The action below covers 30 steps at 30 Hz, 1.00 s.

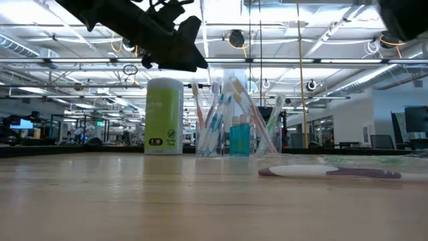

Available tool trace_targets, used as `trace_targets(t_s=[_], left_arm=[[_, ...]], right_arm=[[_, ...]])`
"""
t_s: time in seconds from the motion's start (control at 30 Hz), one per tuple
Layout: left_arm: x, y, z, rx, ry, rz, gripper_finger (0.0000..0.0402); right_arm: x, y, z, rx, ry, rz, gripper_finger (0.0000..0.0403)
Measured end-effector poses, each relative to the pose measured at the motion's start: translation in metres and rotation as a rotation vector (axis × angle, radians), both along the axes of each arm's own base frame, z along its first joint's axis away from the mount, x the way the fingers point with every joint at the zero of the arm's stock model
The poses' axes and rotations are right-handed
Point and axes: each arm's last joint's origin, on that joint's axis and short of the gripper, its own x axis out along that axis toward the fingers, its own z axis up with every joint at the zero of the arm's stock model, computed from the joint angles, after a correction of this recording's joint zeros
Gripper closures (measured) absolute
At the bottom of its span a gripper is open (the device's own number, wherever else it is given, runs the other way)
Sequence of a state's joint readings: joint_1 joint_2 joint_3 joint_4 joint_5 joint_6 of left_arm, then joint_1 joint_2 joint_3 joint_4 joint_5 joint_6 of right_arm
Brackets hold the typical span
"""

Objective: Pick & Place toothbrushing station
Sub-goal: Put the blue mouthwash into the transparent organizer

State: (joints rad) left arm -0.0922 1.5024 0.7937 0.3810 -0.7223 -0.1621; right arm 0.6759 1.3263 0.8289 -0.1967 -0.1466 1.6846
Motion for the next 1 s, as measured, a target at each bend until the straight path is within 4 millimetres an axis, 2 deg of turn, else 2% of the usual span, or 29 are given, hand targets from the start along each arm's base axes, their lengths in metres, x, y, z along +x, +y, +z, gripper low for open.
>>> trace_targets(t_s=[0.1,0.27,0.53,0.67,1.0], left_arm=[[0.0,0.0,-0.001,-0.001,0.015,-0.012,0.0206],[0.0,0.0,-0.002,-0.001,0.019,-0.012,0.0206],[0.0,-0.001,-0.002,-0.04,0.005,-0.051,0.0206],[0.001,-0.002,-0.002,-0.052,0.005,-0.082,0.0206],[0.001,-0.002,-0.002,-0.058,0.0,-0.08,0.0206]], right_arm=[[-0.011,0.011,-0.019,0.024,0.149,-0.078,0.0248],[-0.016,0.02,-0.04,0.017,0.297,-0.032,0.0248],[-0.011,0.003,-0.05,-0.127,0.29,0.04,0.0248],[-0.005,-0.004,-0.05,-0.251,0.168,0.074,0.0248],[-0.006,0.002,-0.058,-0.275,0.171,0.093,0.0248]])
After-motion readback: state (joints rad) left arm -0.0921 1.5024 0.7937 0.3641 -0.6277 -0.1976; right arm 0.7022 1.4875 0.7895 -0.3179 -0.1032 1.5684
